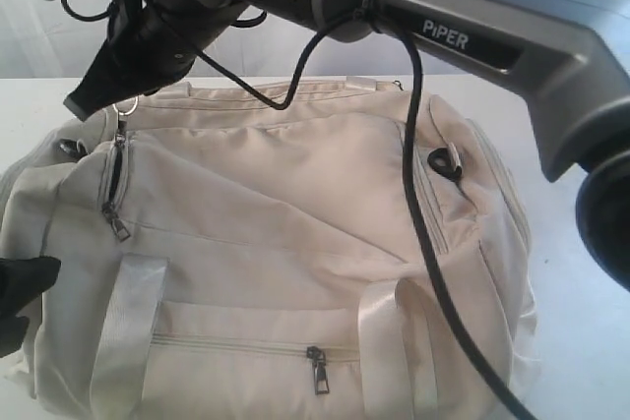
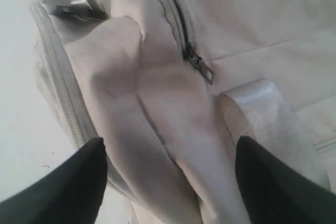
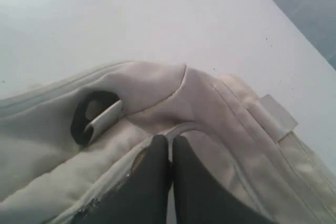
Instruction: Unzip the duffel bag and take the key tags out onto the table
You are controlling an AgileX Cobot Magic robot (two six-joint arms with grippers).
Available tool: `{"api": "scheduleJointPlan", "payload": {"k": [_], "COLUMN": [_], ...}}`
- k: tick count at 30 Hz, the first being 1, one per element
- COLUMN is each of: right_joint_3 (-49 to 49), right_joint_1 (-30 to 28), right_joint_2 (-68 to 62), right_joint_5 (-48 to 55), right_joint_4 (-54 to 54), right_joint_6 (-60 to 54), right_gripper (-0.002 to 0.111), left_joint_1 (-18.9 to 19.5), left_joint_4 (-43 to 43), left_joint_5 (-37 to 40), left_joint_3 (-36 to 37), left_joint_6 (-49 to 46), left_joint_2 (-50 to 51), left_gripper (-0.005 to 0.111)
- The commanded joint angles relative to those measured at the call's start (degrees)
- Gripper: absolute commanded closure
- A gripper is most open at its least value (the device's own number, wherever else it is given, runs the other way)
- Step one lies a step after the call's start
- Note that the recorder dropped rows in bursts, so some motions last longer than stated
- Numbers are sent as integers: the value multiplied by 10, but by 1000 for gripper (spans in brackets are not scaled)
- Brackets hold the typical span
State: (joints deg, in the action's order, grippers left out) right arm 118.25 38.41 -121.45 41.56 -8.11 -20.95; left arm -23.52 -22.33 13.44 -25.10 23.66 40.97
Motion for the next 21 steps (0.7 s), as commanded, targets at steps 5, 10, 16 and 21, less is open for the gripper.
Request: {"api": "scheduleJointPlan", "payload": {"k": [5,10,16,21], "right_joint_3": [39,39,39,39], "right_joint_1": [-55,-83,-93,-93], "right_joint_2": [-38,-37,-37,-37], "right_joint_5": [27,97,125,124], "right_joint_4": [-199,-247,-281,-284], "right_joint_6": [-117,-133,-138,-138], "right_gripper": [108,108,108,108], "left_joint_1": [1,5,31,34], "left_joint_4": [-23,-39,-46,-26], "left_joint_5": [-32,-27,-29,-45], "left_joint_3": [4,-17,-30,-30], "left_joint_6": [-1,5,64,65], "left_joint_2": [81,124,139,157], "left_gripper": [35,40,40,59]}}
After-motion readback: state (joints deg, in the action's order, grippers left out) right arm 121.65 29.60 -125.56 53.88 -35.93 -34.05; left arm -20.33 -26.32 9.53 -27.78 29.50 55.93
